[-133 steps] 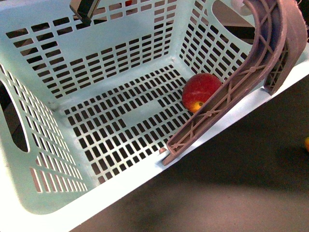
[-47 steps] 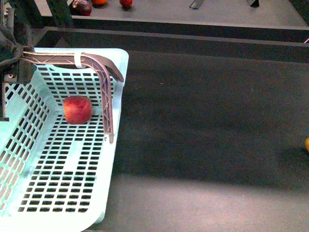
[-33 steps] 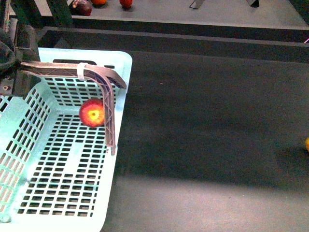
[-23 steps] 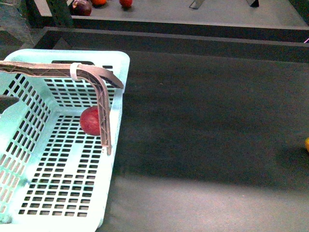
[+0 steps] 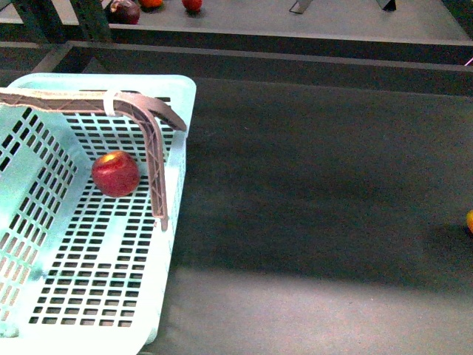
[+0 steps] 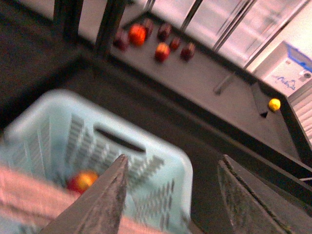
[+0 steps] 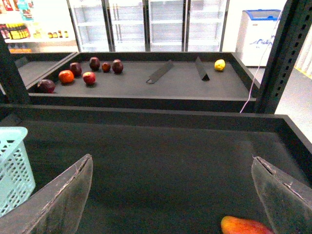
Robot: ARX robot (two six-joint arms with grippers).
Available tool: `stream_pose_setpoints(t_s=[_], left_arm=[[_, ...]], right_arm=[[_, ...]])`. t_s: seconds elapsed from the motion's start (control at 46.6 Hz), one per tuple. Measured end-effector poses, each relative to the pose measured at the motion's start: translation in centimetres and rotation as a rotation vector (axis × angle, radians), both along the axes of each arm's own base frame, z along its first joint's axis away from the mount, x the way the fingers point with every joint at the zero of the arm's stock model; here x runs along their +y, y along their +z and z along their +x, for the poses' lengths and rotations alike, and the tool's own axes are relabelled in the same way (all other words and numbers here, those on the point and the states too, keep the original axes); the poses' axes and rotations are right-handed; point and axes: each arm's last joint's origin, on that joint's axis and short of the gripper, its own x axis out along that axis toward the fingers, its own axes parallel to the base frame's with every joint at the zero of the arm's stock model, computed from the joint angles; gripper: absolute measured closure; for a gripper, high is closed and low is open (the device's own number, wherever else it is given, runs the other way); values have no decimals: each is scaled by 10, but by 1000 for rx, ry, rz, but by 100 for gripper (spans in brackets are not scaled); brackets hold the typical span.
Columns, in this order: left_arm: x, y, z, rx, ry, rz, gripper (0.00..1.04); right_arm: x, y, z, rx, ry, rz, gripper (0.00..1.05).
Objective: Pick apple with right arm and hold basket with left
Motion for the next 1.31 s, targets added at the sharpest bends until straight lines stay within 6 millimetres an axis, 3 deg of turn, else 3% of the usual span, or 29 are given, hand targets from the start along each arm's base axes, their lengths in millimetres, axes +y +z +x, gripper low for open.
stream_pose_setpoints(t_s=[0.107,0.279,0.643,0.772,1.308], left_arm=[[13,12,-16,-119,3,221,69],[27,-6,-42,-84,-16,356,102],[44,-14,-77,-88,-12,384,101],[55,-26,-88,-79,-5,386,101],[56,-17,-117,-112,-6,387,101]], right_arm=[[0,0,0,0,0,0,9],[0,0,0,0,0,0,9],[0,0,0,0,0,0,9],[0,0,0,0,0,0,9],[0,0,0,0,0,0,9]])
